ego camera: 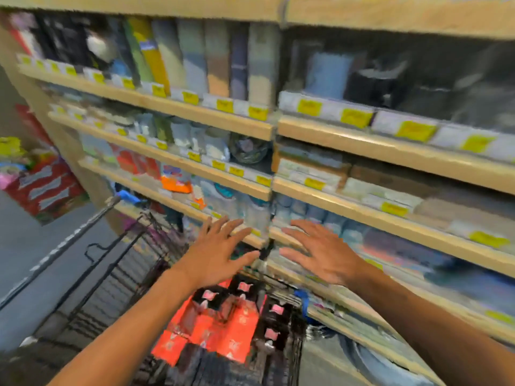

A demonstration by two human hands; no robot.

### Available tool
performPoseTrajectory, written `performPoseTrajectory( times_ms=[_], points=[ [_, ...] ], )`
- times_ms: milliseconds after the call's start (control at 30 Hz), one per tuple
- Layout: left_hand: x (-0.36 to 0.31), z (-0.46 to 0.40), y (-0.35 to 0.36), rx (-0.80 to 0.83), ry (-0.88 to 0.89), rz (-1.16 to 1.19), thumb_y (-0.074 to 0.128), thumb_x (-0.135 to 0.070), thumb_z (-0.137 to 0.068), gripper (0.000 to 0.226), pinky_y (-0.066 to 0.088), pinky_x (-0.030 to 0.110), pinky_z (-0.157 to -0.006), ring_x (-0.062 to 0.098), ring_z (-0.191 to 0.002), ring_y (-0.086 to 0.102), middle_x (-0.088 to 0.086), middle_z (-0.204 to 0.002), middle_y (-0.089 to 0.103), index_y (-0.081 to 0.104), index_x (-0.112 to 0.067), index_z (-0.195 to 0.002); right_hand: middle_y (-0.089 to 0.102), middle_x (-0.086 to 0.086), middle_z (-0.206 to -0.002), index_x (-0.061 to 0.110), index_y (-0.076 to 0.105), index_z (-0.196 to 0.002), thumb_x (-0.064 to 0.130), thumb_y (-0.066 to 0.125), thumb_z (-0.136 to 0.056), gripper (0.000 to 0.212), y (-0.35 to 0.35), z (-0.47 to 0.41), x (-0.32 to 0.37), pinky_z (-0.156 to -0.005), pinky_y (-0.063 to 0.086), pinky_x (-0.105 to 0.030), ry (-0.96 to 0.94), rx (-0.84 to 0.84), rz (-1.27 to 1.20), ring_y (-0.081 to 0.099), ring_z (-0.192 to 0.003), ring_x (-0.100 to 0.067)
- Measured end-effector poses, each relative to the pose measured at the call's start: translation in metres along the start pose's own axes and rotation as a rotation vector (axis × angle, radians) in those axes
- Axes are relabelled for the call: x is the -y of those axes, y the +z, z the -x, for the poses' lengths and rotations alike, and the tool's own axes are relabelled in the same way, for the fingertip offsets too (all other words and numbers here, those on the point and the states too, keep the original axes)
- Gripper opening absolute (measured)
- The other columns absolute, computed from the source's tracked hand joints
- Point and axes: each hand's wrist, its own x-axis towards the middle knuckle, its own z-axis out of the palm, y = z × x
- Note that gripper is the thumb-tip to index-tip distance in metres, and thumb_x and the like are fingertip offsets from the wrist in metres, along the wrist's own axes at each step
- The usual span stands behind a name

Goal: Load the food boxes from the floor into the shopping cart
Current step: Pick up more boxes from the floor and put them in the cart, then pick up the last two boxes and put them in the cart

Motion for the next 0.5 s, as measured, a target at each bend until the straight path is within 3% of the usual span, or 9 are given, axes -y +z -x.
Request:
performPoseTrajectory(
  times_ms=[100,267,500],
  points=[
    [-0.058,-0.023,0.007,-0.005,0.132,-0.018,0.002,-0.089,-0.082,0.098,0.014,0.056,-0.122,0.032,-0.148,0.032,0.0,-0.158,0.041,0.048,-0.033,-0.148,0.024,0.012,-0.164,0.043,0.03,-0.155,0.096,-0.001,-0.073,0.102,-0.013,0.062,-0.034,-0.123,0.019,-0.042,0.099,-0.048,0.006,0.019,-0.152,-0.016],
    [-0.177,-0.046,0.018,0.024,0.286,-0.091,-0.016,-0.092,-0.071,0.109,0.005,0.054,-0.125,0.023,-0.153,0.017,-0.008,-0.163,0.028,0.036,-0.041,-0.152,0.023,0.013,-0.165,0.043,0.028,-0.155,0.1,-0.002,-0.07,0.107,-0.024,0.18,-0.095,-0.122,0.02,-0.045,0.297,-0.111,-0.005,0.019,-0.152,-0.017],
    [-0.356,-0.039,0.041,0.101,0.543,-0.111,-0.003,-0.088,-0.081,0.094,-0.007,0.049,-0.125,0.021,-0.155,0.009,-0.009,-0.166,0.021,0.032,-0.04,-0.155,0.03,0.006,-0.162,0.039,0.033,-0.155,0.099,-0.003,-0.071,0.109,-0.043,0.357,-0.165,-0.121,0.022,-0.046,0.519,-0.173,0.013,0.025,-0.149,-0.021]
  ],
)
